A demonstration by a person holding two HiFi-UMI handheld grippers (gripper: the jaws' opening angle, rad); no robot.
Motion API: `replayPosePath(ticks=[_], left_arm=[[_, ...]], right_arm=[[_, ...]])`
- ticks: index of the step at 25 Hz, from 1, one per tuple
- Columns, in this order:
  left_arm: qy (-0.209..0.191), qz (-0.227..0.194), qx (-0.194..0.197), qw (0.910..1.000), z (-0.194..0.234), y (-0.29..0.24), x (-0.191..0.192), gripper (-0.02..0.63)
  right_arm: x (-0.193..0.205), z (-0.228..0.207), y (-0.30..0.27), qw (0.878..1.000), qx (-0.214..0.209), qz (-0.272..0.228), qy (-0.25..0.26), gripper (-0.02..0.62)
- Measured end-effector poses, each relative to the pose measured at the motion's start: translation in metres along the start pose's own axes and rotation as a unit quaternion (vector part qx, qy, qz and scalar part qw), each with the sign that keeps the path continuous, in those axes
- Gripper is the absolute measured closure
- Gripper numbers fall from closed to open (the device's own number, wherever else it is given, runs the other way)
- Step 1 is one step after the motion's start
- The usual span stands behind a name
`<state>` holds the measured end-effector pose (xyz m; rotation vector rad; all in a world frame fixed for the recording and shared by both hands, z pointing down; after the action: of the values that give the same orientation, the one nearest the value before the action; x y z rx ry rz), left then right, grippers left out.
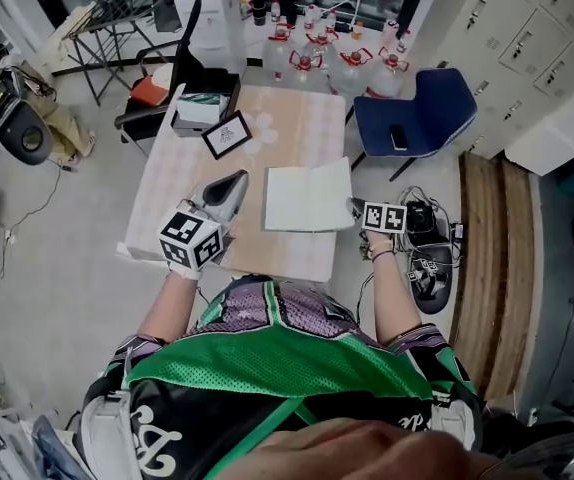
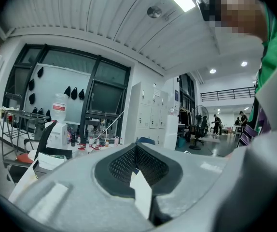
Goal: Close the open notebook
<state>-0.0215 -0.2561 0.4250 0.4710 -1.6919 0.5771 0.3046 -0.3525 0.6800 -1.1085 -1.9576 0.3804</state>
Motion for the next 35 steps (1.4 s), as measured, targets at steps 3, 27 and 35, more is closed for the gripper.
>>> replayPosePath(ticks=[3, 27, 35], left_arm=[[0.004, 0.001, -0.003, 1.0000, 0.001, 0.003, 0.002, 0.589], [0.024, 0.008, 0.001, 0.9997, 0.037, 0.027, -0.002, 0.589], [0.030, 0.002, -0.005, 0.9995, 0.034, 0.005, 0.001, 0.589]], right_arm=[[-0.004, 0.010, -0.001, 1.000, 0.001, 0.006, 0.017, 0.557], [-0.007, 0.065, -0.001, 0.999, 0.034, 0.003, 0.039, 0.551], [-0.015, 0.079, -0.008, 0.996, 0.043, 0.019, 0.082, 0.543]])
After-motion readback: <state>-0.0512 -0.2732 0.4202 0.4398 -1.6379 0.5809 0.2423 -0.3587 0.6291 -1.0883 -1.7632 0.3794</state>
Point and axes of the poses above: the fingertips, and each gripper's own axes: y backward along the fingers, z to its left, x out of its underside, the point moved 6 cm from there along y, backward along the fingers, and after that the axes turned 14 degrees about -y, right-handed, at the moved point
